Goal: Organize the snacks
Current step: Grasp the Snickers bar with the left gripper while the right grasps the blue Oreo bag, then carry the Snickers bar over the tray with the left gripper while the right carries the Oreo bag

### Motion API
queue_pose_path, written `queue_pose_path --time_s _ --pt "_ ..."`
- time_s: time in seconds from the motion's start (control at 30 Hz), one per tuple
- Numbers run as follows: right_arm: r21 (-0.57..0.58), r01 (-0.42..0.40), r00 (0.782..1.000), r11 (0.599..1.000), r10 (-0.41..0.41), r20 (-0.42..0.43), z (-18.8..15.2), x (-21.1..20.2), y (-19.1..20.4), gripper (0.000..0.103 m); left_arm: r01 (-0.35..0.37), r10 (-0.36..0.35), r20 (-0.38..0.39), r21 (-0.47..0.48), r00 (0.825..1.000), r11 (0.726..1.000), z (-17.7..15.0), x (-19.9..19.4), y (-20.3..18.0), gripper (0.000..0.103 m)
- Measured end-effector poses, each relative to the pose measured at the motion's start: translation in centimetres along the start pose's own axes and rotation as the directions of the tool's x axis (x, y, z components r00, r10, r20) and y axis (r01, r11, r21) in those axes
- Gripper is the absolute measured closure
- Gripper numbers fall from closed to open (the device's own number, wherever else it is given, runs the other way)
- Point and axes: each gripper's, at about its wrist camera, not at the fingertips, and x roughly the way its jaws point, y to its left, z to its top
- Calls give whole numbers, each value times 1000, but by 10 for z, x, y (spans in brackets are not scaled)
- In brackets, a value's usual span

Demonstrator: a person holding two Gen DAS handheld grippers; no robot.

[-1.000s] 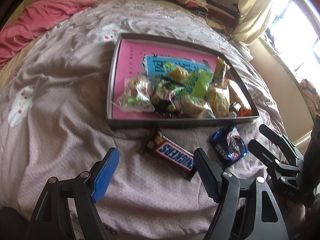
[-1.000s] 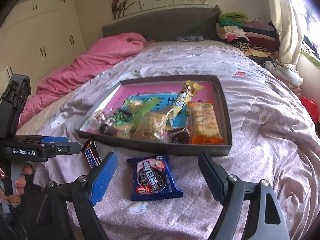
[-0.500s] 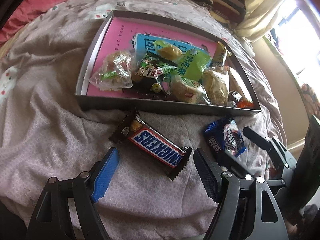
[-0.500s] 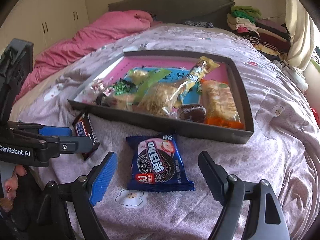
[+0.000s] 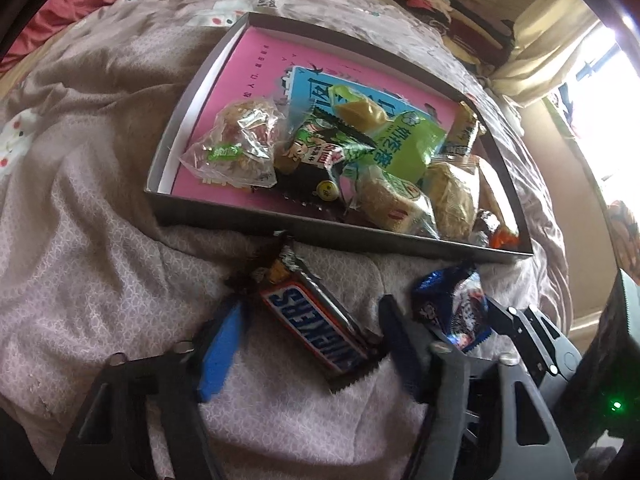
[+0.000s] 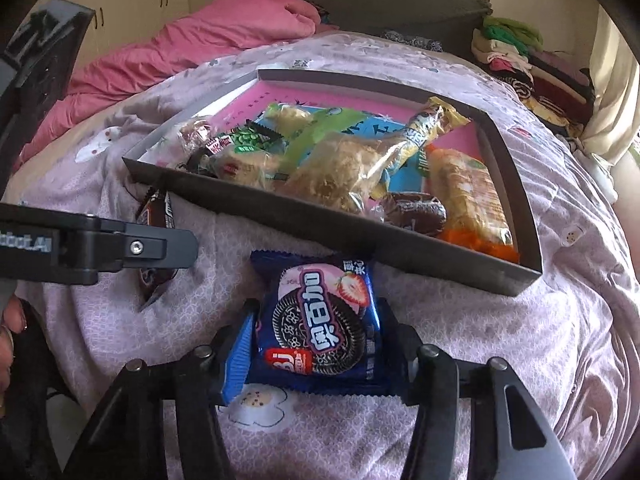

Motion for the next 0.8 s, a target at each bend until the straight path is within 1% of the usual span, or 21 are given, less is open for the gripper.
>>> queue_pose_path --time_s 0.07,0.17,0.23,0.3,0.4,0.5,0.57,0.63,0.7,0.8 --pt "0 -6 1000 1000 6 0 0 0 0 51 0 0 -3 -1 1000 1000 0 3 1 47" --pt "-3 -18 1000 1000 18 13 1 -4 1 51 18 -18 -4 15 1000 1000 -1 3 3 58" --pt "-10 -37 999 999 37 32 2 -10 3 51 26 -26 -2 26 1000 999 -3 2 2 60" --pt "-25 -63 996 998 64 65 2 -20 7 51 41 -41 0 40 999 998 -4 -1 2 64" --pt "-34 -91 989 995 95 113 2 -35 11 51 62 -63 10 69 998 996 -7 -9 1 67" --pt "-24 -99 979 995 102 175 5 -48 8 51 74 -79 34 123 996 990 -10 -20 -8 71" --pt "-8 -100 972 995 99 212 7 -56 4 51 78 -88 59 157 994 985 -10 -29 -14 73" --pt "12 -97 966 995 92 242 9 -61 -1 51 65 -85 96 197 992 978 -11 -38 -23 73" --pt "35 -94 961 995 82 264 10 -66 -7 51 60 -88 115 229 989 972 -10 -43 -30 74" --pt "79 -105 959 991 80 272 10 -67 -17 51 64 -93 112 238 989 969 -11 -46 -32 74"
